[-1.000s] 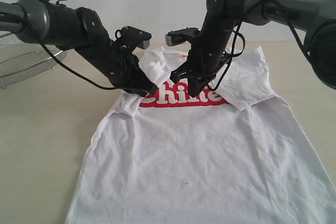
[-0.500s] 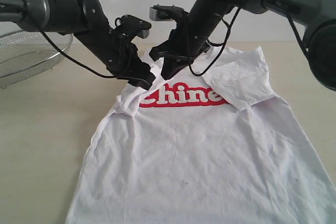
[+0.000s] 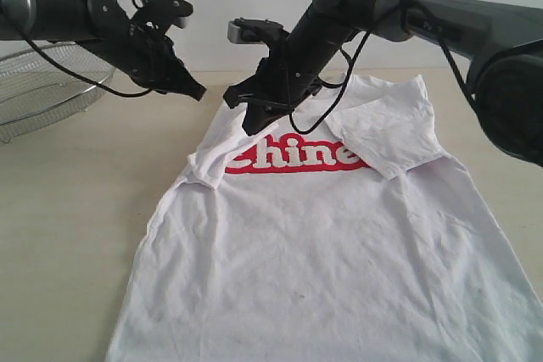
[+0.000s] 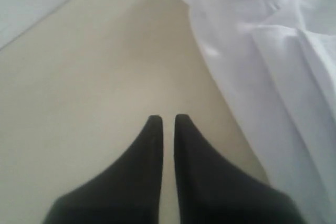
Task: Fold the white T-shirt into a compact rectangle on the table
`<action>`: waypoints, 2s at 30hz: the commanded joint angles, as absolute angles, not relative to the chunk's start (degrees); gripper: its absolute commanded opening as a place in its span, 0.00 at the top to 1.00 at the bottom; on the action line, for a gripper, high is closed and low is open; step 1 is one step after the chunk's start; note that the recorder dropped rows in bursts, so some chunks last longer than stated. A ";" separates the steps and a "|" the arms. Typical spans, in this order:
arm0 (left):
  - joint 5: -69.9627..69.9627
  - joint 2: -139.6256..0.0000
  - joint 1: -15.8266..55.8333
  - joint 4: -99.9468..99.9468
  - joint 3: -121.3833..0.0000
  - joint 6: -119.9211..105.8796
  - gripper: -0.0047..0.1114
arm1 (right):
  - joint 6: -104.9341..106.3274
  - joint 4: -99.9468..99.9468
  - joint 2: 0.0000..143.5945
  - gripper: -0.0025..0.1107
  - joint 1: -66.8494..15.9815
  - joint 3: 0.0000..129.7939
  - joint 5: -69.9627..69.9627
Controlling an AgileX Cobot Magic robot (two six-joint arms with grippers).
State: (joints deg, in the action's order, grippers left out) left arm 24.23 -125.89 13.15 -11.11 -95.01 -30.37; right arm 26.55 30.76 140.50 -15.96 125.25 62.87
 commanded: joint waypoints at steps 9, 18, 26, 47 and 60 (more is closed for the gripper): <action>28.45 -126.24 2.46 -24.00 -95.40 -32.93 0.92 | 26.13 29.49 141.52 0.98 -23.67 125.57 51.39; 28.99 -126.32 2.72 -29.84 -95.40 -36.49 0.92 | 12.53 18.39 144.59 0.98 -26.00 125.57 52.53; 30.03 -126.32 2.72 -31.02 -95.40 -37.07 0.92 | 1.22 -3.09 144.38 0.98 -25.90 126.08 62.04; 34.40 -126.32 5.37 -37.01 -95.40 -41.82 0.92 | 6.02 0.53 139.80 0.98 -25.74 126.57 55.63; 34.48 -126.32 5.25 -36.20 -95.40 -41.24 0.92 | 10.23 6.87 145.66 0.98 -25.72 126.57 55.07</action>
State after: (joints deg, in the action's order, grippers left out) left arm 34.21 -126.00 5.09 -36.32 -95.14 -41.67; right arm 6.18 1.99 144.79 -26.13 126.50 56.24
